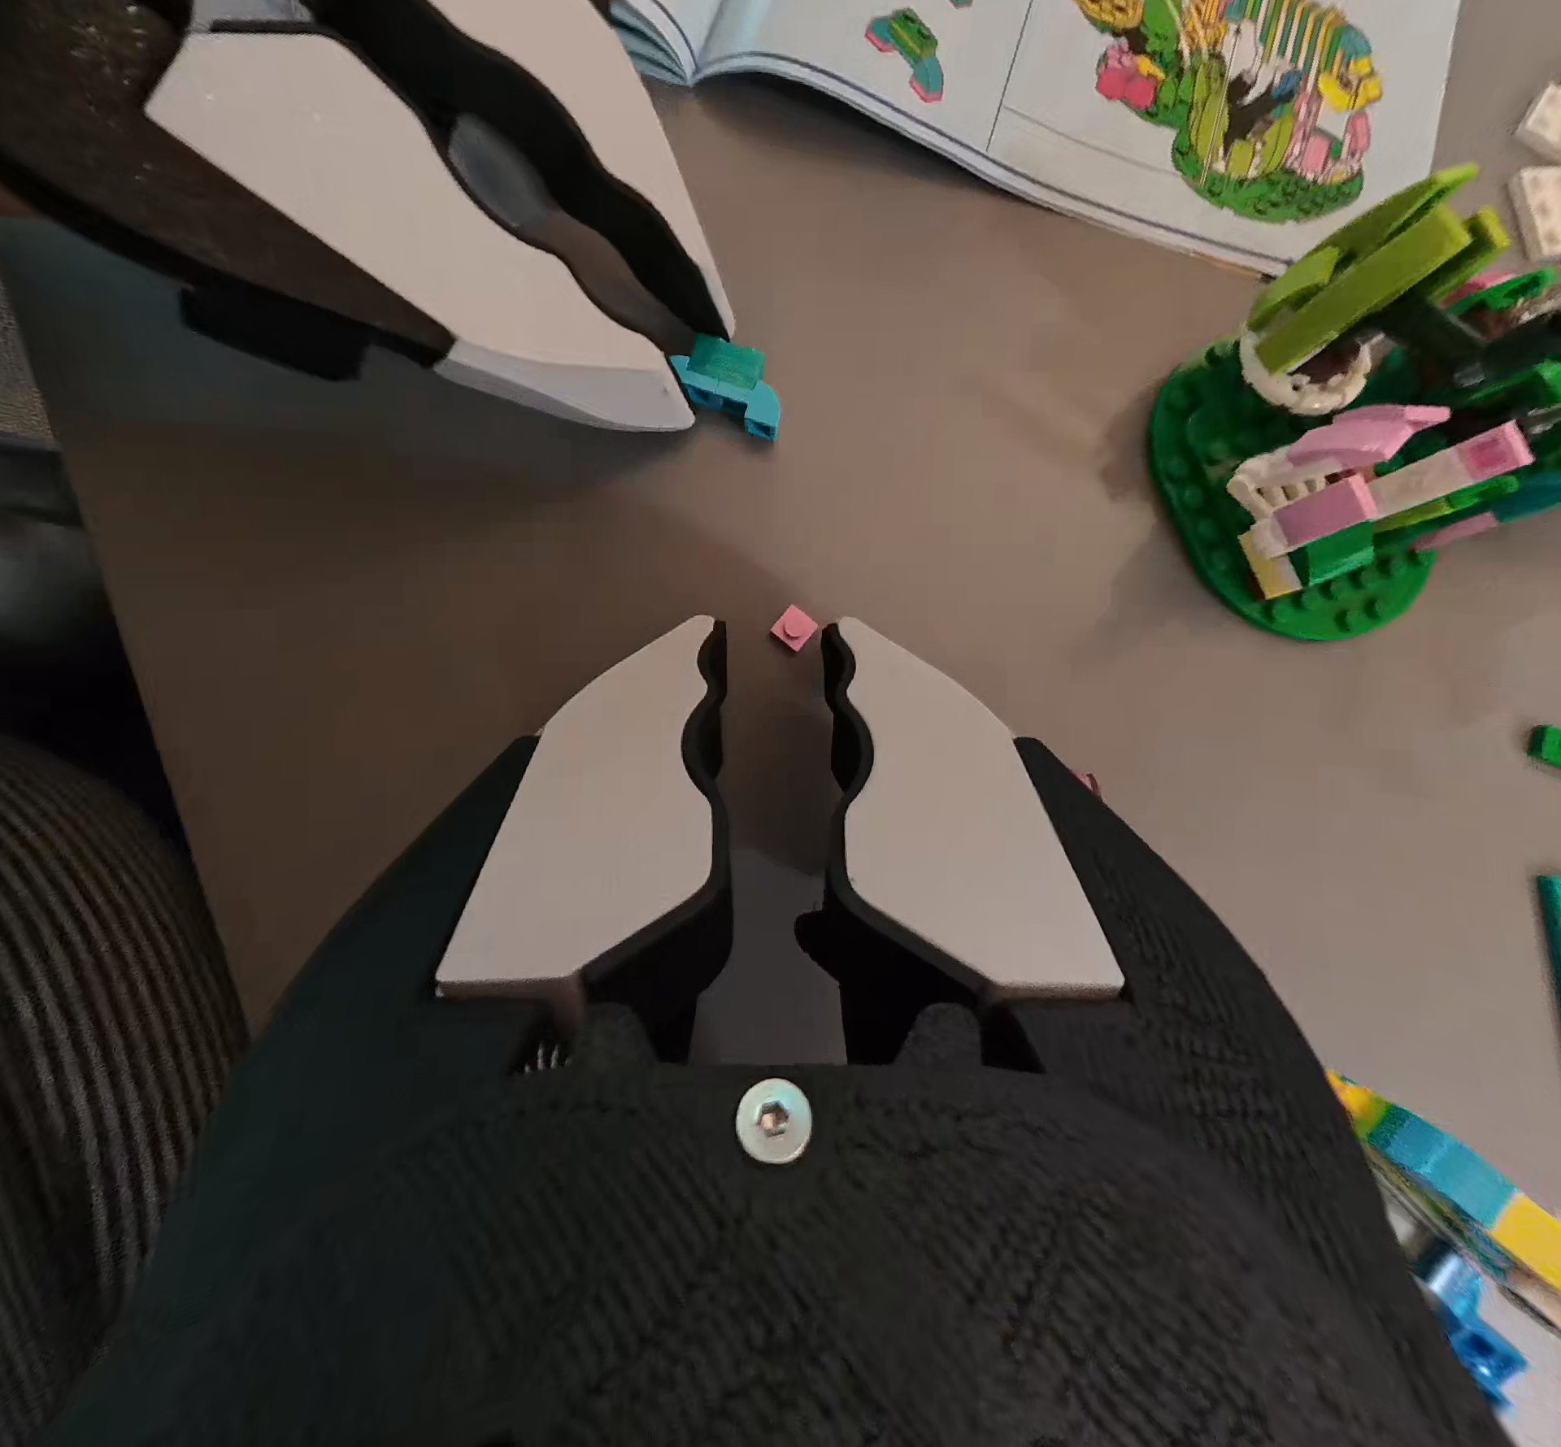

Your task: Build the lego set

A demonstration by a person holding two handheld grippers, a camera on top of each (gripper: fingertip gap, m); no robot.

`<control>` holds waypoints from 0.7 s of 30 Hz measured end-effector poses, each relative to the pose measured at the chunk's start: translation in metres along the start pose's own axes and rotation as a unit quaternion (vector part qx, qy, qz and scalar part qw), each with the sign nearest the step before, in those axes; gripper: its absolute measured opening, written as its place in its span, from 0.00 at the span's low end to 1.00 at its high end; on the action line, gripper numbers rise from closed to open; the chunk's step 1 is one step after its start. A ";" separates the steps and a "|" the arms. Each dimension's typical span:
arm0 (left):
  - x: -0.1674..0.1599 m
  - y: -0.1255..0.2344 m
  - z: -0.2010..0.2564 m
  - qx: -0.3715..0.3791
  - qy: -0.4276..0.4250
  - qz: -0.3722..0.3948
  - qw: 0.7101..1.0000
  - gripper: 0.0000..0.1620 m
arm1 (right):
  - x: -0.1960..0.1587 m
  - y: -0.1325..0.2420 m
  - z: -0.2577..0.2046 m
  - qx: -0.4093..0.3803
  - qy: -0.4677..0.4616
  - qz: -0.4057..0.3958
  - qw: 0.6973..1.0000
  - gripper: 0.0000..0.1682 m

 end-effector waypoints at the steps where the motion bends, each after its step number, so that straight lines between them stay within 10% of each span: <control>1: 0.000 0.000 0.000 0.000 0.001 0.001 1.000 0.11 | 0.000 -0.001 0.000 0.003 -0.008 -0.002 1.000 0.12; 12: -0.002 0.008 0.006 -0.007 -0.012 0.008 1.000 0.25 | 0.000 -0.002 0.006 -0.020 0.016 0.041 0.999 0.04; 21: 0.010 0.025 0.022 0.048 -0.215 0.212 0.952 0.17 | 0.019 0.021 0.012 0.093 -0.052 0.154 0.982 0.04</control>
Point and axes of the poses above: each gripper's, where its closed fingertips meet, y back along the fingers, x out of its top, z = x × y across the jaws, the point moved 9 cm from there along y, back along the fingers, and after that the axes turned 5 degrees about x, right-handed, at the moved point
